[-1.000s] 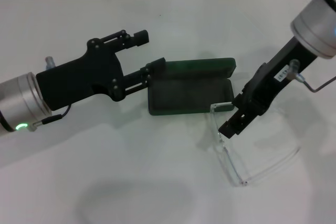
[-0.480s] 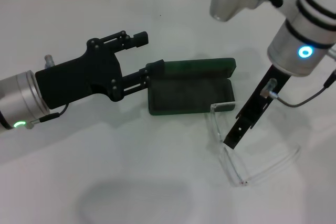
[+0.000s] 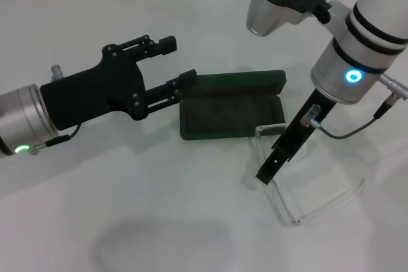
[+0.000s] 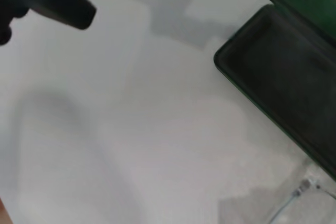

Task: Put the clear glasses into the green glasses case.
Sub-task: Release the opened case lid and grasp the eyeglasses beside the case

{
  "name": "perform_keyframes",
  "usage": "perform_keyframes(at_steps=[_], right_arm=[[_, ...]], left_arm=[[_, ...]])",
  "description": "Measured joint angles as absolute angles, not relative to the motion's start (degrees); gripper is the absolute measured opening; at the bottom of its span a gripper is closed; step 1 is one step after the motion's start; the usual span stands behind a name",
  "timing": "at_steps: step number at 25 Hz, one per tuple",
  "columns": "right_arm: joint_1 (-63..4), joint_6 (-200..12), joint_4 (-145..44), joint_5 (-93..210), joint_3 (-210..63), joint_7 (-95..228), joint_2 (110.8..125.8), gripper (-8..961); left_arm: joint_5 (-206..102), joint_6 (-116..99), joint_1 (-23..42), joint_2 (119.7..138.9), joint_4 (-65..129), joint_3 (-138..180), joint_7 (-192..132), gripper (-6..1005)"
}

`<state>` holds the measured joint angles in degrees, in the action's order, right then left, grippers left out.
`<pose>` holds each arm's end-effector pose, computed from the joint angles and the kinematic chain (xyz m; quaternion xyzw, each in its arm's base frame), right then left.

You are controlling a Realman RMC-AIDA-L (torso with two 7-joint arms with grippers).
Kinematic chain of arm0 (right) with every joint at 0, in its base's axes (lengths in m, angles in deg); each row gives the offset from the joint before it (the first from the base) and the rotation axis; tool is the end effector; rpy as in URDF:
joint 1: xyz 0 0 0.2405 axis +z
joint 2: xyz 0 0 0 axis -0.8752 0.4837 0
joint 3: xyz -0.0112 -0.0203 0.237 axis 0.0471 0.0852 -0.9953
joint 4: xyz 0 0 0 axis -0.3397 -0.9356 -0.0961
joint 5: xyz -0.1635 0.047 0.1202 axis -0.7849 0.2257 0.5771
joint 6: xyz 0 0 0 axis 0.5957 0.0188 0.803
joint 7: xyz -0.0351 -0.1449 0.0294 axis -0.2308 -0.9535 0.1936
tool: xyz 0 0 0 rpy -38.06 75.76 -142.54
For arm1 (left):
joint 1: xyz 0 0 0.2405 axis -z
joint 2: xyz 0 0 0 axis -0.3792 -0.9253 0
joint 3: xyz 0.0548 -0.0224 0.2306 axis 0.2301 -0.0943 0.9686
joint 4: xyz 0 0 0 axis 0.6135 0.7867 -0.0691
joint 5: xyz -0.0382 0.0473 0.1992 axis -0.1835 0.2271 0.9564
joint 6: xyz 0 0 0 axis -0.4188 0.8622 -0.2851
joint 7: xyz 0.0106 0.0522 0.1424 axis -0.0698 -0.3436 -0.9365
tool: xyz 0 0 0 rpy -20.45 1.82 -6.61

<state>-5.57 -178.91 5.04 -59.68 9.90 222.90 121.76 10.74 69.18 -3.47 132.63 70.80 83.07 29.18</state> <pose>0.0945 0.3412 -0.0510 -0.9151 0.3324 -0.2262 0.0299 -0.2172 0.3036 0.0024 -0.9020 -0.0762 -0.3715 0.2061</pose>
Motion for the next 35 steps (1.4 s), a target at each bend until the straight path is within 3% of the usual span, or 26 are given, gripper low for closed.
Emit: perform_keyframes(at_steps=[35], right_arm=[[-9.4, -173.3, 2.6, -62.7, 13.7, 221.5, 121.28, 786]], left_arm=[[10.9, 64.6, -0.3, 133.77, 64.9, 82.2, 27.4, 643]])
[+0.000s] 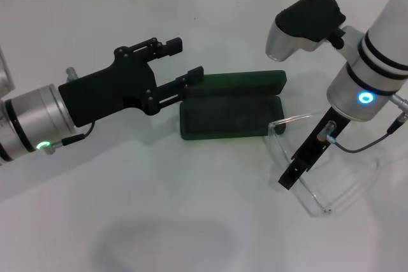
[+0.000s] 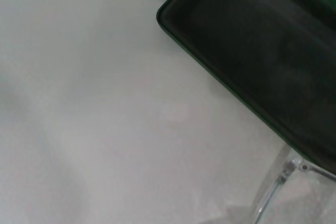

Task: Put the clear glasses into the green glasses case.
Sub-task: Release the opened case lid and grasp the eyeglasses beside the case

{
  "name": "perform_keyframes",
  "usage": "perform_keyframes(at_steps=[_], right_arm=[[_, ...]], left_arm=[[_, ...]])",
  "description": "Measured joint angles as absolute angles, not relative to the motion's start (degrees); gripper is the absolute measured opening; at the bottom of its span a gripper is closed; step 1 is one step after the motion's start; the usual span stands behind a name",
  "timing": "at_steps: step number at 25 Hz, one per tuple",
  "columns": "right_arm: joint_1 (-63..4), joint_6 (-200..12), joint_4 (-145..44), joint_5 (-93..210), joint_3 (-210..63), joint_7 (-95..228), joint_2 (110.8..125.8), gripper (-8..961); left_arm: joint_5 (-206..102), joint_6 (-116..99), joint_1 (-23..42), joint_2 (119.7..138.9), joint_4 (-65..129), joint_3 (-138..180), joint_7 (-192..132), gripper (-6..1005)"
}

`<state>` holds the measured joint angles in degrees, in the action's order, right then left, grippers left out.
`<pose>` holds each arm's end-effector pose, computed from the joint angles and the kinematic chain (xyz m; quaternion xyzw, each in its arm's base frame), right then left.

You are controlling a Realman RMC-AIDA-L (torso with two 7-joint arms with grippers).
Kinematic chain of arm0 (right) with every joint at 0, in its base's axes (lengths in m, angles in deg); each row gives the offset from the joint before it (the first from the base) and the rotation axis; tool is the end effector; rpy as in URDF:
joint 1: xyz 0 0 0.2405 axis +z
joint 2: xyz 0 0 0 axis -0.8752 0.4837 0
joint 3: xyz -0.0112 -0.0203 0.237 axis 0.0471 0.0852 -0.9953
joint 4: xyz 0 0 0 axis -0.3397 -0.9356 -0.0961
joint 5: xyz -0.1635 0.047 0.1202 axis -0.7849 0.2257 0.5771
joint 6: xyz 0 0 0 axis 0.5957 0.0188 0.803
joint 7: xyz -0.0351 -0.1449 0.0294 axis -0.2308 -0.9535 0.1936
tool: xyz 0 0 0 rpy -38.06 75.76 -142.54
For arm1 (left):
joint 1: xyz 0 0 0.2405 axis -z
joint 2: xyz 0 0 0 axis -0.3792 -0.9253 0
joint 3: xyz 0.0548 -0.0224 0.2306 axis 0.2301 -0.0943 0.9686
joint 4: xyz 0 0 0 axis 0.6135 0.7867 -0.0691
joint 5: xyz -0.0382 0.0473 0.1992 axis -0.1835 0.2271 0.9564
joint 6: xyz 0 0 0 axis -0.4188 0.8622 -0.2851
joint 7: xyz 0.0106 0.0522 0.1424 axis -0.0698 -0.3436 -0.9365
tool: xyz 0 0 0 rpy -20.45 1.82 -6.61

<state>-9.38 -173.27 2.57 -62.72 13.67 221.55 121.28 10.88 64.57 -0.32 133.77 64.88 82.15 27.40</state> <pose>0.1331 0.3442 -0.0578 -0.9054 0.3388 -0.2480 0.0635 -0.2215 0.3150 -0.0163 -0.8996 -0.1095 -0.3599 0.2217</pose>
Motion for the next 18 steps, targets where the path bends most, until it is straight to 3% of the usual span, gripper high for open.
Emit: perform_keyframes(at_steps=[7, 18], right_arm=[[-9.4, -173.7, 2.6, -62.7, 13.8, 221.4, 121.39, 762], [-10.1, -173.8, 2.6, -62.7, 14.1, 220.7, 121.50, 352]], left_arm=[[10.5, 64.5, 0.0, 133.84, 63.6, 82.2, 26.2, 643], [10.3, 64.5, 0.0, 133.92, 62.2, 82.2, 24.9, 643]])
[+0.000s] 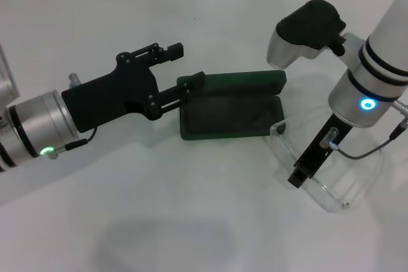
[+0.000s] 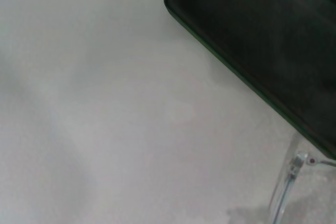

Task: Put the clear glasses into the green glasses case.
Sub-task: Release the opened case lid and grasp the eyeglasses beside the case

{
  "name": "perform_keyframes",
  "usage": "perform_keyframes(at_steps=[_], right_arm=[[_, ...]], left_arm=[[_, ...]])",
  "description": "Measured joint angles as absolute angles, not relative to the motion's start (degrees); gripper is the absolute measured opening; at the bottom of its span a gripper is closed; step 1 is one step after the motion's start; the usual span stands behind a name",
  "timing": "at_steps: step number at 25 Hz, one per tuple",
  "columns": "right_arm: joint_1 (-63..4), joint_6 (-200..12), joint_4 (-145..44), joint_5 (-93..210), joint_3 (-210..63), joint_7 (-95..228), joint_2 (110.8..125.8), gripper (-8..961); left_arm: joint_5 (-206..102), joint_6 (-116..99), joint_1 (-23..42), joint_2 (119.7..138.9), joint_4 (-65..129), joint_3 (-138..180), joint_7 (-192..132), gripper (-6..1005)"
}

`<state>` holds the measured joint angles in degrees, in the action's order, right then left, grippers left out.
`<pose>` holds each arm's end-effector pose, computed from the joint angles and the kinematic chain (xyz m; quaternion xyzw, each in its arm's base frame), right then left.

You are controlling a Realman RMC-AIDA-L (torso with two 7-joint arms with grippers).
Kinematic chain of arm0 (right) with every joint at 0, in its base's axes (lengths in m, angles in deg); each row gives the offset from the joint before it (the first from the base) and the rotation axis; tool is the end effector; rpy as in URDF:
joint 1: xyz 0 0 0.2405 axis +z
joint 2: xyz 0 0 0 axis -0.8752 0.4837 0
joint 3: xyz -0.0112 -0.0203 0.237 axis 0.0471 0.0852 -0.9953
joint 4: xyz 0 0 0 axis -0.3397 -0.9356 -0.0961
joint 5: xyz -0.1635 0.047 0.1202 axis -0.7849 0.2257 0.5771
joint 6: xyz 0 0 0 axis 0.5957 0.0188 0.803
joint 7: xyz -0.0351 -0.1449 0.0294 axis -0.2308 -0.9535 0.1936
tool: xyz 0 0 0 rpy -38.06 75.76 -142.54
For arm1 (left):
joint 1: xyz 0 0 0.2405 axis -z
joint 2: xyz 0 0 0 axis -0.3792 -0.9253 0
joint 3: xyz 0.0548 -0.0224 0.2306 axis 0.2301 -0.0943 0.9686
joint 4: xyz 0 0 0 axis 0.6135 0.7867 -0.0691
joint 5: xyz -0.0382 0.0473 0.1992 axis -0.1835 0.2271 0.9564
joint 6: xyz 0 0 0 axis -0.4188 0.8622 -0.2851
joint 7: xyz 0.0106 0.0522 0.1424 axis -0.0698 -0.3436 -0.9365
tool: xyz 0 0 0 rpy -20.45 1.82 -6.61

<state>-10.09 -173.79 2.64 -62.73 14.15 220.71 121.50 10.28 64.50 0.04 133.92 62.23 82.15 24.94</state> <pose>0.1374 0.3396 -0.0596 -0.9054 0.3353 -0.2545 0.0549 -0.2257 0.3122 -0.0225 -0.8989 -0.1112 -0.3590 0.2251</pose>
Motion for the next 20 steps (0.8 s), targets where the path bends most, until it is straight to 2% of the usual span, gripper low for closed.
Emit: perform_keyframes(at_steps=[10, 20], right_arm=[[-11.2, -173.3, 3.0, -62.6, 13.7, 217.6, 121.45, 269], [-16.8, -176.8, 8.8, -62.0, 0.8, 208.5, 121.16, 150]], left_arm=[[10.1, 64.0, 0.0, 133.93, 61.4, 82.1, 24.7, 643], [7.4, 63.7, -0.4, 134.01, 60.2, 82.0, 23.0, 642]])
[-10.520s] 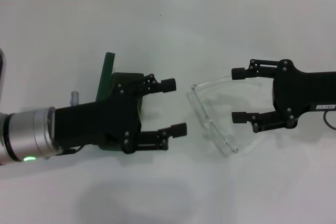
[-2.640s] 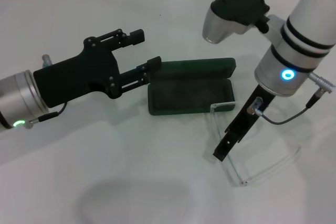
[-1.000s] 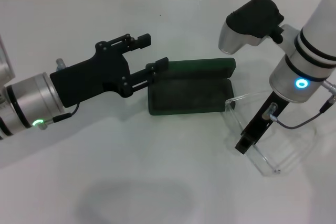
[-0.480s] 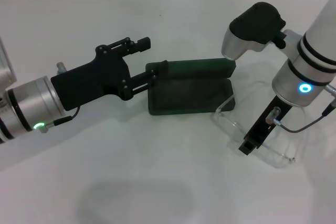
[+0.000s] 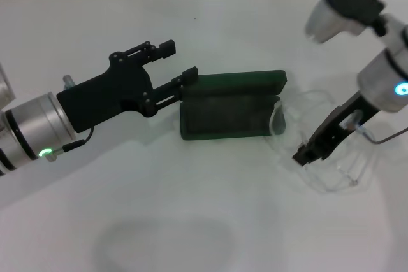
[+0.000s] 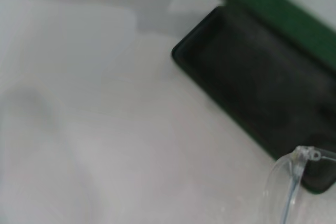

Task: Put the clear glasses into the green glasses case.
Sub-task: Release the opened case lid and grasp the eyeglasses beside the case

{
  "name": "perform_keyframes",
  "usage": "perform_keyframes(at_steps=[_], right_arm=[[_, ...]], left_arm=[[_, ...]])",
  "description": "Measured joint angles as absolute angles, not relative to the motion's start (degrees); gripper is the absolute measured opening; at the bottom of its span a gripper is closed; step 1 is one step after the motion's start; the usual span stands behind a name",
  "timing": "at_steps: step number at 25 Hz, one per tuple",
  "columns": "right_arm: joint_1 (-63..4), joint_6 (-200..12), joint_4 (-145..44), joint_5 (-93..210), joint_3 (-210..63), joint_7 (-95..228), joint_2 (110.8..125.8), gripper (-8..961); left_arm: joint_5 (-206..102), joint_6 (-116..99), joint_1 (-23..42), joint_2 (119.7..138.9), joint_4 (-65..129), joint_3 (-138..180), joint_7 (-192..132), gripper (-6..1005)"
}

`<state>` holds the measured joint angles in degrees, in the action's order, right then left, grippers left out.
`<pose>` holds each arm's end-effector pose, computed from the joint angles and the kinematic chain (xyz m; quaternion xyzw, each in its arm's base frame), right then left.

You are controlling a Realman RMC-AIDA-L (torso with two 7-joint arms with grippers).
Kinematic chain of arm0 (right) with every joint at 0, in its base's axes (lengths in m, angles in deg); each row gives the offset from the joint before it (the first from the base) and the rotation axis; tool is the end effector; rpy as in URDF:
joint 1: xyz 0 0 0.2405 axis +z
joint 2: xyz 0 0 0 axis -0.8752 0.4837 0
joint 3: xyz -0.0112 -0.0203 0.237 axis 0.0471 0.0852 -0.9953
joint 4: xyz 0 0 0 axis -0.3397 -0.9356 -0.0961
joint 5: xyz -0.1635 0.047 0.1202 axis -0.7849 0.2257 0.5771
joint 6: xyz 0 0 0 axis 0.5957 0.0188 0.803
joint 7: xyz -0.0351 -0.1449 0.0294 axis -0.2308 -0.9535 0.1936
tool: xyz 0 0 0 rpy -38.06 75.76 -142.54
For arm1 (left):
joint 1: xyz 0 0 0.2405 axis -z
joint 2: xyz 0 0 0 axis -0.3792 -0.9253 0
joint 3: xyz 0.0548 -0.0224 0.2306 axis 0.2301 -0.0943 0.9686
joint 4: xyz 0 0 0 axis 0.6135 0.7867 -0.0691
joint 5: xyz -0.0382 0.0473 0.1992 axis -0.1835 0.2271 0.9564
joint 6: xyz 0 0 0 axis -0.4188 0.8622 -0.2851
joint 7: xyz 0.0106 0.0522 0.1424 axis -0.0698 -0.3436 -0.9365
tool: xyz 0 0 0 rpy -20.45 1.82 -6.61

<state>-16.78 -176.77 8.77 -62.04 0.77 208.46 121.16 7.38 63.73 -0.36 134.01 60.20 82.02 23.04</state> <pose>0.1468 0.3477 -0.0235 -0.9321 0.3207 -0.1611 0.0493 -0.2320 0.3121 -0.0221 -0.8881 -0.1244 -0.3673 0.2469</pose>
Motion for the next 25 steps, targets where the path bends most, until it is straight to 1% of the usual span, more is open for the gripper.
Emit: perform_keyframes(at_steps=[6, 9, 12, 14, 17, 20, 23, 25], right_arm=[[-23.8, -178.3, 13.4, -56.4, -10.7, 198.5, 121.04, 148], [-28.2, -178.1, 13.4, -49.4, -17.3, 187.9, 121.18, 150], [-32.5, -175.8, 8.8, -37.6, -21.1, 169.9, 121.32, 148], [-34.0, -174.6, 3.6, -29.6, -21.5, 157.8, 121.20, 146], [-34.8, -174.9, -4.6, -19.8, -21.6, 139.2, 121.05, 144], [-34.6, -174.3, -8.7, -16.9, -21.6, 128.2, 121.18, 142], [-33.7, -173.2, -10.0, -17.1, -21.3, 127.5, 121.12, 140], [-33.3, -172.5, -8.2, -18.3, -21.4, 132.7, 120.87, 139]], left_arm=[[5.4, 64.0, -0.2, 134.01, 58.7, 81.9, 22.3, 642], [3.9, 64.9, -0.3, 134.04, 58.3, 82.0, 22.2, 642], [2.9, 66.4, -0.3, 134.08, 58.1, 82.1, 22.1, 642], [2.7, 67.4, -0.1, 134.10, 58.1, 82.1, 22.0, 642], [2.6, 69.7, 0.0, 133.98, 58.2, 82.0, 22.0, 642], [2.6, 70.7, 0.1, 133.88, 58.6, 82.0, 22.0, 642], [2.5, 70.9, 0.1, 133.86, 58.7, 81.7, 22.0, 641], [2.5, 70.9, 0.0, 133.82, 58.5, 81.5, 21.8, 641]])
